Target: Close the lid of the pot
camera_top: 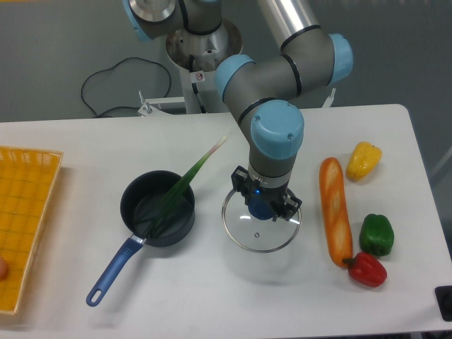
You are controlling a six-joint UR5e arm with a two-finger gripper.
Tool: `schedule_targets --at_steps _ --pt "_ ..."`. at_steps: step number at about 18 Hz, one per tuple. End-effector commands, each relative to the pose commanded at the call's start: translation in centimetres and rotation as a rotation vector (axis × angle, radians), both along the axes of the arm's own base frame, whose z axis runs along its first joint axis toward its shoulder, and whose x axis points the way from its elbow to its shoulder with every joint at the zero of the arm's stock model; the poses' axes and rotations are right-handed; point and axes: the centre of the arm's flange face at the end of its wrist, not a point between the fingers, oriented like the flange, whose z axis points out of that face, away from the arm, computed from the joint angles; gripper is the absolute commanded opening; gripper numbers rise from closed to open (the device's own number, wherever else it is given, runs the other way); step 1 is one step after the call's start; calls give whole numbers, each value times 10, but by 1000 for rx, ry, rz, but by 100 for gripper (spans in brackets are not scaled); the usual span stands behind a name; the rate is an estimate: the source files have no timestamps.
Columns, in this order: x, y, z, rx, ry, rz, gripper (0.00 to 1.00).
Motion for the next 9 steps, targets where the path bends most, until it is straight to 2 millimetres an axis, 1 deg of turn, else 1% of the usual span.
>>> schedule_targets --at_steps 5,9 --pt "10 2 10 1 14 -4 39" --pt "16 -1 20 -2 9 -4 39"
